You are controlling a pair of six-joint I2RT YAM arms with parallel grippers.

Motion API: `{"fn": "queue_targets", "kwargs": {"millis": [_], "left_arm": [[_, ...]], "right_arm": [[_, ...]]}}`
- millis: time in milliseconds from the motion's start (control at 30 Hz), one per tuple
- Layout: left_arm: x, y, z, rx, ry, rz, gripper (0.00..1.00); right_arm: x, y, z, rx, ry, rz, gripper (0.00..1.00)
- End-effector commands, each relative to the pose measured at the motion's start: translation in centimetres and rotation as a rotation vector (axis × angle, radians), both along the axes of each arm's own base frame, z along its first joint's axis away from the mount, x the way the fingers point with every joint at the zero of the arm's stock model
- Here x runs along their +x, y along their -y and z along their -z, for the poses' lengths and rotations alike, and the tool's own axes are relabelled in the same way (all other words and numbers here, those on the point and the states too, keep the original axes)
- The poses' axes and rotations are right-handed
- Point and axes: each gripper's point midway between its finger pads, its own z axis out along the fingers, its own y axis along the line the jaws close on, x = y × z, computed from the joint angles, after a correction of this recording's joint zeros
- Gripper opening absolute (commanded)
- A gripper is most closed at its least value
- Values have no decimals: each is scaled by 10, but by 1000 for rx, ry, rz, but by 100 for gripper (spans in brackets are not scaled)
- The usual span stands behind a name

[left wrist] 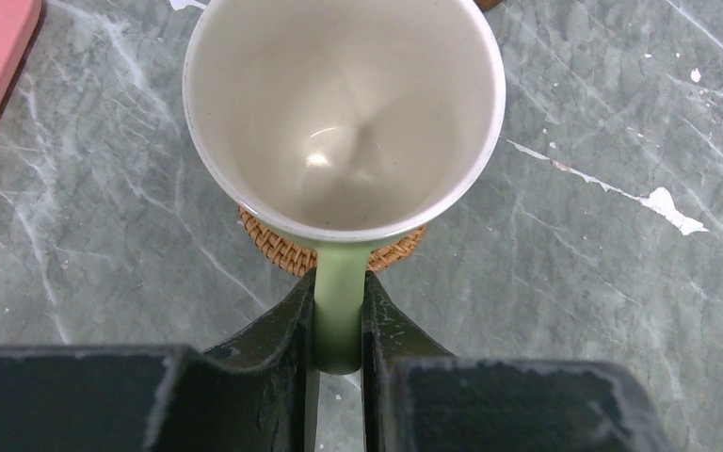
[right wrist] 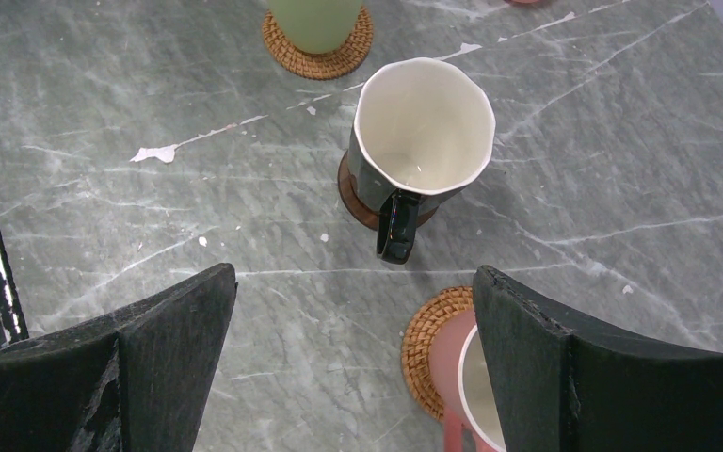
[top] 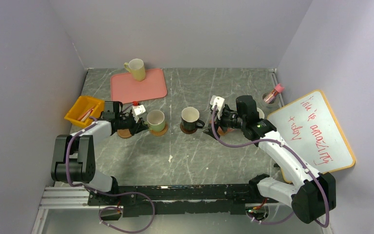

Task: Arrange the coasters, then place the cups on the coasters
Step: Place the cup on the coaster.

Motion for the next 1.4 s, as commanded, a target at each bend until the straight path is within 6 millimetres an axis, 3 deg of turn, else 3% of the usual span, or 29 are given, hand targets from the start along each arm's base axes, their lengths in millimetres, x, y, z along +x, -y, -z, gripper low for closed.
{"fn": "queue_targets", "kwargs": {"millis": [0, 1367], "left_arm": [[7, 8, -20, -40, 69, 45, 15], [4, 9, -22, -37, 62, 57, 40]], "right_arm": [[0, -4, -14, 33, 55, -26, 100], [-1, -4, -17, 37, 61, -30, 100]]}}
